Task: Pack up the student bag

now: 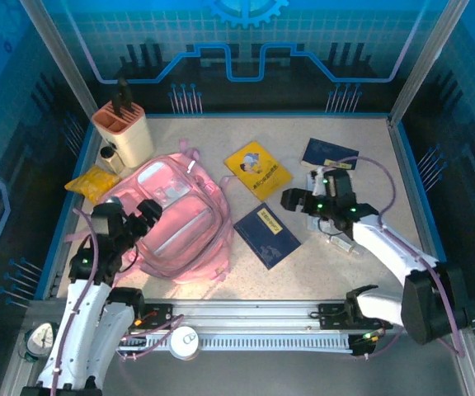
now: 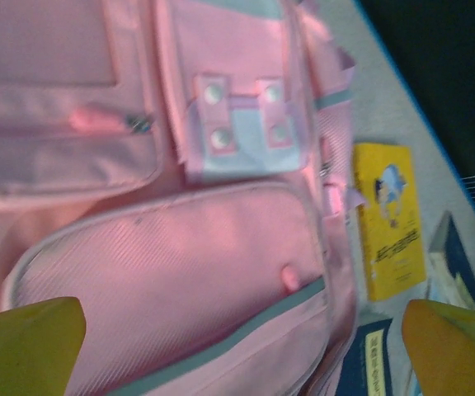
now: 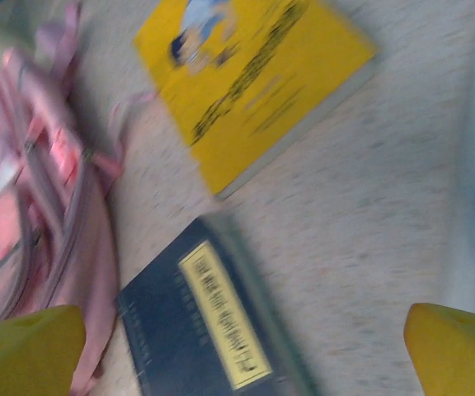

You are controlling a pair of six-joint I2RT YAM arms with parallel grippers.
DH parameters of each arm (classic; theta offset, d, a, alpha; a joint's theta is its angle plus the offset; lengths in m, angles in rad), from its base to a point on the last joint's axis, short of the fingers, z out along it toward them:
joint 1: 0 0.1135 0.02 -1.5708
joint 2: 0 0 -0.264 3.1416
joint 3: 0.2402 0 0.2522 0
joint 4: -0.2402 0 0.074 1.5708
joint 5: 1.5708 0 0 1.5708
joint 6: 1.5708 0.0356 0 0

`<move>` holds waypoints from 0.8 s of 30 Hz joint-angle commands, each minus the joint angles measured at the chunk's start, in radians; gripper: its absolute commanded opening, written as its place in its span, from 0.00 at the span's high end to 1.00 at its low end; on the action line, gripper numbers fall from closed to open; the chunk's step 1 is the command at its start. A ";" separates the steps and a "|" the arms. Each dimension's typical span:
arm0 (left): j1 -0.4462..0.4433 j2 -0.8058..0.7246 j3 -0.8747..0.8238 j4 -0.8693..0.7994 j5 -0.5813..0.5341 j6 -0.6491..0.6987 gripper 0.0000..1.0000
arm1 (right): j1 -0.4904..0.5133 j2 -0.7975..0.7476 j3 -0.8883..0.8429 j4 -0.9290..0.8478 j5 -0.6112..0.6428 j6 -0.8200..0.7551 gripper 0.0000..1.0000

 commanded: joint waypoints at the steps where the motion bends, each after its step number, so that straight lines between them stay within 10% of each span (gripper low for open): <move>1: 0.004 -0.004 0.023 -0.228 -0.018 -0.041 0.01 | 0.106 0.089 0.081 -0.009 -0.037 -0.001 0.00; 24: 0.006 0.132 -0.136 -0.107 -0.069 -0.126 0.01 | 0.357 0.864 0.813 -0.150 0.020 -0.106 0.23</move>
